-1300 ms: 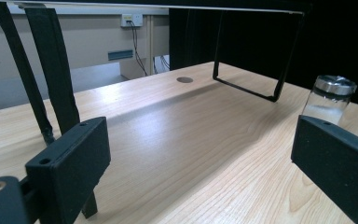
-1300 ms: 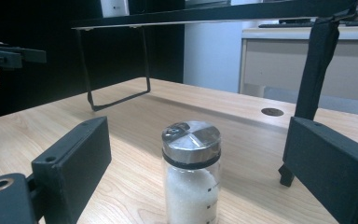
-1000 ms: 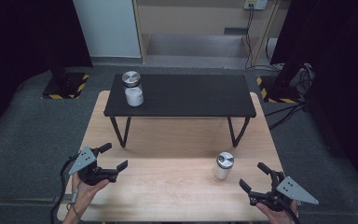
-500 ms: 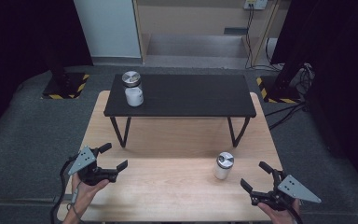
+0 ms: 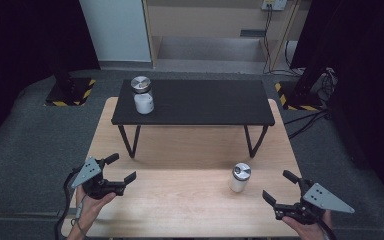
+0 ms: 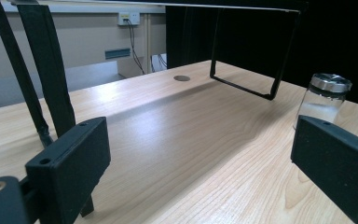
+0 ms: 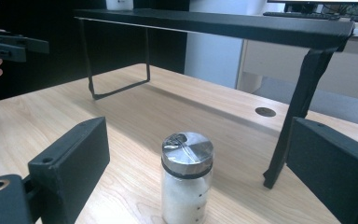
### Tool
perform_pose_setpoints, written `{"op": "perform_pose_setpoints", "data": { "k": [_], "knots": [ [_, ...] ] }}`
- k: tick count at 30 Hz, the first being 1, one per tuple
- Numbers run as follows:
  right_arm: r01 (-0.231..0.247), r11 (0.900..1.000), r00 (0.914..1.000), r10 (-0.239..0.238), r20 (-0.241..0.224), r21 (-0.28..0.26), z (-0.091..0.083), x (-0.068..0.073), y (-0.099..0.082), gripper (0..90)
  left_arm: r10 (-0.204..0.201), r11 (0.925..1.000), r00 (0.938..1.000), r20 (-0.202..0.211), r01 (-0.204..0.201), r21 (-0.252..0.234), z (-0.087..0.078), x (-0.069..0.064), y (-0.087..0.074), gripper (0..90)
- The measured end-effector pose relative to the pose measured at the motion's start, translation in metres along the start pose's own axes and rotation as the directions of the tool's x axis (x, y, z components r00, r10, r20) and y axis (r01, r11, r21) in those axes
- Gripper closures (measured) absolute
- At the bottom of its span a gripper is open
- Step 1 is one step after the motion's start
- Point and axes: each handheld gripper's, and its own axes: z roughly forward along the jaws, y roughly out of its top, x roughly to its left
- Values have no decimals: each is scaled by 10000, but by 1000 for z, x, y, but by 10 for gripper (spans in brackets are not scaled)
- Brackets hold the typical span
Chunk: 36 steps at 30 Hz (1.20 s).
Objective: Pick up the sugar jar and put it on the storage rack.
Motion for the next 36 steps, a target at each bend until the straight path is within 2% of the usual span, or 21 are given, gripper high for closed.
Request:
{"op": "perform_pose_setpoints", "data": {
  "k": [5, 6, 13, 15, 22, 36],
  "knots": [
    [-136, 9990, 9999, 137, -13, 434, -13, -1, 27, 60, 113, 9999, 9998, 141, -114, 81, 2, 0, 1, 29],
    [-37, 9987, 10000, 32, 84, 506, -14, 2, 31, 60, 120, 9999, 9998, 181, -121, 76, 3, 1, 1, 28],
    [-70, 9976, 10000, 74, -62, 683, -11, -3, 35, 55, 81, 9999, 9997, 209, -82, 75, 3, 2, 1, 19],
    [-239, 9973, 9996, 251, -162, 693, -5, -6, 33, 55, 87, 9999, 9998, 187, -88, 95, 3, 2, 1, 21],
    [-29, 9944, 9998, 52, -213, 1060, 11, -6, 33, 60, 76, 9999, 9998, 178, -78, 106, 3, 2, 1, 21],
    [-53, 9814, 9994, 115, -314, 1921, 60, -7, 19, 70, 142, 9997, 9996, 252, -146, 177, 4, 2, 1, 22]
  ]
}}
